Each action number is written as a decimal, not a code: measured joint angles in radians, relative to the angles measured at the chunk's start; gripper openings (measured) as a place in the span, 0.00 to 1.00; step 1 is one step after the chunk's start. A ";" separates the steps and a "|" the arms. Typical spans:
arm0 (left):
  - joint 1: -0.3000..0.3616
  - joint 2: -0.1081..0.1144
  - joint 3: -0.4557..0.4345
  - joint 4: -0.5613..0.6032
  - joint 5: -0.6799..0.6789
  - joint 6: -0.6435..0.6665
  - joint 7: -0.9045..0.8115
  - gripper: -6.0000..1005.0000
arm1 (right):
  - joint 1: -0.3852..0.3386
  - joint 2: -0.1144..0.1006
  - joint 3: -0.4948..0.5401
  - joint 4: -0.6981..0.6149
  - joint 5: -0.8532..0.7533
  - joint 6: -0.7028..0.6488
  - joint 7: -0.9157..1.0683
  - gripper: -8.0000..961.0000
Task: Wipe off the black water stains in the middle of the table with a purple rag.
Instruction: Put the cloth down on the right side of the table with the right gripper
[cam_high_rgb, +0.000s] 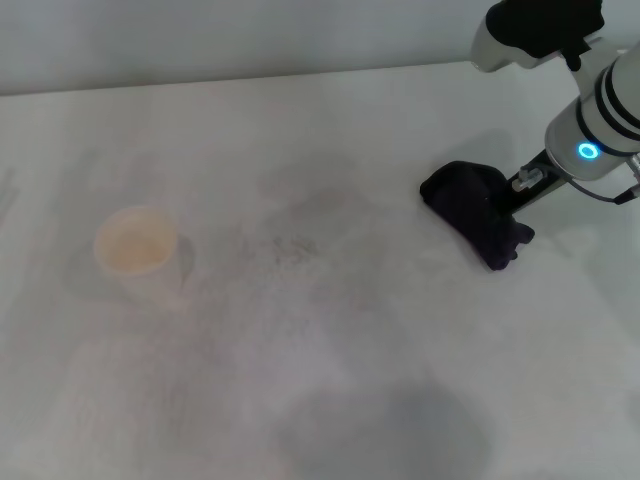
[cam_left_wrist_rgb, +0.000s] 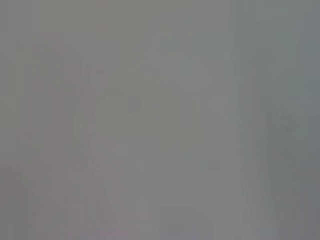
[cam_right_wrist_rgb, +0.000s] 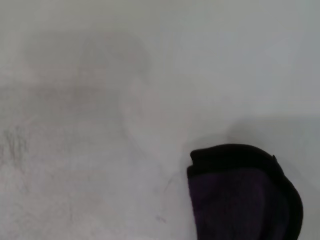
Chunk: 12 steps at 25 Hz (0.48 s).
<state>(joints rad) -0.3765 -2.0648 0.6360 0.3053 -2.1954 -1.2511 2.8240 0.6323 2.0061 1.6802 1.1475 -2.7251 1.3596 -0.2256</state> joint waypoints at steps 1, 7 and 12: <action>-0.001 0.000 0.000 0.000 0.001 0.003 0.000 0.86 | 0.001 0.000 0.005 -0.007 0.000 -0.001 -0.002 0.11; -0.002 0.000 0.002 0.000 0.002 0.012 0.000 0.86 | -0.005 -0.001 0.037 -0.021 -0.004 -0.003 -0.027 0.11; -0.002 0.000 0.003 0.000 0.002 0.018 0.000 0.86 | -0.007 0.001 0.036 -0.040 -0.035 -0.001 -0.030 0.11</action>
<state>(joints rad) -0.3789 -2.0647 0.6388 0.3052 -2.1934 -1.2327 2.8240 0.6253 2.0069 1.7159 1.1075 -2.7602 1.3590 -0.2555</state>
